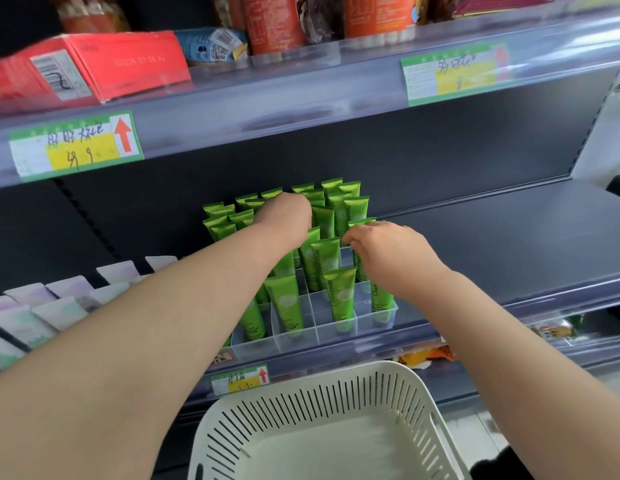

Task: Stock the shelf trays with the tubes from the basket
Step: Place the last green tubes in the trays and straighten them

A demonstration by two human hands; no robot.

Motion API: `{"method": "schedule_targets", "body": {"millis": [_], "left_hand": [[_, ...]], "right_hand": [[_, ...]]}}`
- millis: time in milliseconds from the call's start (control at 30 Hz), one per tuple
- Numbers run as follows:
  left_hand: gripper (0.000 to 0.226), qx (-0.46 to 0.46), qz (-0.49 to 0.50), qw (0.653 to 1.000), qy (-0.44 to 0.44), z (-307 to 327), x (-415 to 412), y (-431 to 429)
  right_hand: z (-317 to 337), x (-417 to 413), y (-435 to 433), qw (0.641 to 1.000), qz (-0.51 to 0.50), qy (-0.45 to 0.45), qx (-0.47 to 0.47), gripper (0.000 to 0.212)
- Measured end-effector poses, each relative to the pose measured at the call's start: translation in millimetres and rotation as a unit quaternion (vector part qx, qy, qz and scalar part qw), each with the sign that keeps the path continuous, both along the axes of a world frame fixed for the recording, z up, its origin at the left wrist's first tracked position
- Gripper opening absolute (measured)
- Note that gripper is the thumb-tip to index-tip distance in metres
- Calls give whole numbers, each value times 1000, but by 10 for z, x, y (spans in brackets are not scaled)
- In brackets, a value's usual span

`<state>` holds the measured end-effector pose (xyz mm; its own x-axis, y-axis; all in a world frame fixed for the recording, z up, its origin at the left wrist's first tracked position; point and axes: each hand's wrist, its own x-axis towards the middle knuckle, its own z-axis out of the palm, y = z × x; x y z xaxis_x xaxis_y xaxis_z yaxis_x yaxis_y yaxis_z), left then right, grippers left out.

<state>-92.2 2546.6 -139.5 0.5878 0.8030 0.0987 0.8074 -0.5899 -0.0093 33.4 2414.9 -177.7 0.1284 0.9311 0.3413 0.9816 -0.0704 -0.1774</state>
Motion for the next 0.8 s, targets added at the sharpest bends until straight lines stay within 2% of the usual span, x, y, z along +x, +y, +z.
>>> {"method": "schedule_targets", "body": {"millis": [233,400,567,700,800], "left_hand": [[20,36,-28,998,-47,-33,178,-25],[20,4,-33,997,-75,-60,169,-19],[19,-22,-47,987,-153,16,-13,5],[18,-21,-45,984,-171,102,-309,63],[15,-28,-31,985,-170,131,-566,106]], "right_hand": [[-28,36,3,1000,8,-3,-6,35],[0,33,-8,1000,7,-4,-4,34],[77,-71,-2,1000,16,-3,0,31],[134,-312,45,998,62,9,7,27],[119,-538,118,994,104,-33,-8,25]]}}
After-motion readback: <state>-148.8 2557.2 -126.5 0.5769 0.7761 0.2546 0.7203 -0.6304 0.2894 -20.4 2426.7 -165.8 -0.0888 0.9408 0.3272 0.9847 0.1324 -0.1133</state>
